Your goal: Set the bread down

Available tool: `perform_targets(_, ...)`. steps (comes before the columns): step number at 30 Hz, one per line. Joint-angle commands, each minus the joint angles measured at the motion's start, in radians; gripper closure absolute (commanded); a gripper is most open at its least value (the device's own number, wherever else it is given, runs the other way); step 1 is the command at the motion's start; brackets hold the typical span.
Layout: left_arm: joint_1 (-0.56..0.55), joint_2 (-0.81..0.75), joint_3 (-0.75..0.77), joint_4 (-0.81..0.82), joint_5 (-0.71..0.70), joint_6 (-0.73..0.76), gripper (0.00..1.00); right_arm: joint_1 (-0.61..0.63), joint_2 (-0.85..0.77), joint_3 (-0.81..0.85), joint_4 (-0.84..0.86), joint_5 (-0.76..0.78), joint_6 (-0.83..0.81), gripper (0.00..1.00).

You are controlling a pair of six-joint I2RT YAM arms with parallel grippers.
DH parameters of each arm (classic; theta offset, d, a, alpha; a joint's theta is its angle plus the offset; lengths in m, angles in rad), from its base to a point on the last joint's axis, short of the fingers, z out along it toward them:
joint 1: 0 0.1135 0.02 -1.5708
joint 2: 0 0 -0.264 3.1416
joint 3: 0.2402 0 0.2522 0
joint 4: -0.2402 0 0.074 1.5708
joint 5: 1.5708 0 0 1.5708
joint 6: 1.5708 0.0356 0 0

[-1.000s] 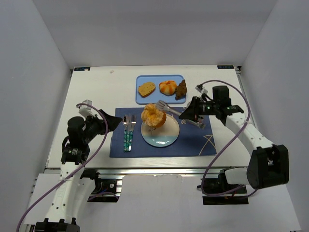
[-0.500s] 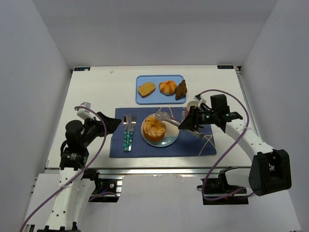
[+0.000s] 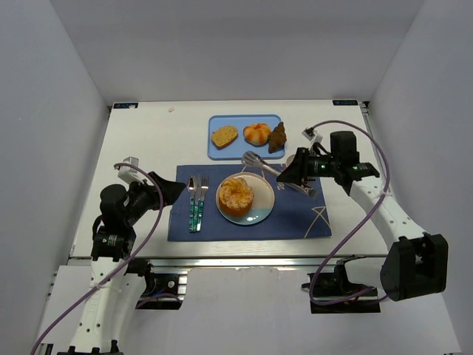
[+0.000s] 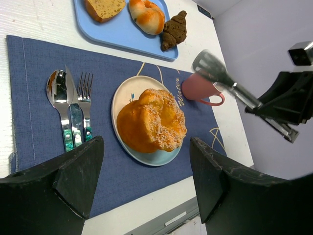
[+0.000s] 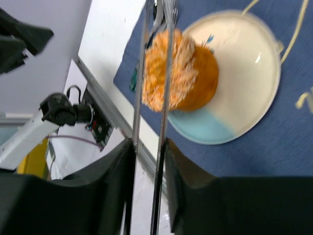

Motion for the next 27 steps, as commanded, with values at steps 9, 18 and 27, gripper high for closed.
perform_targets(9,-0.003,0.027,0.008,0.049,0.021,0.002,0.20,-0.371,0.065,0.211,0.026,0.083,-0.107,0.71)
perform_targets(18,-0.003,0.088,-0.009,0.127,0.045,0.000,0.20,-0.477,0.199,0.106,0.117,0.507,-0.526,0.72)
perform_targets(27,-0.001,0.105,-0.012,0.136,0.041,0.002,0.20,-0.481,0.302,-0.046,0.245,0.652,-0.657,0.60)
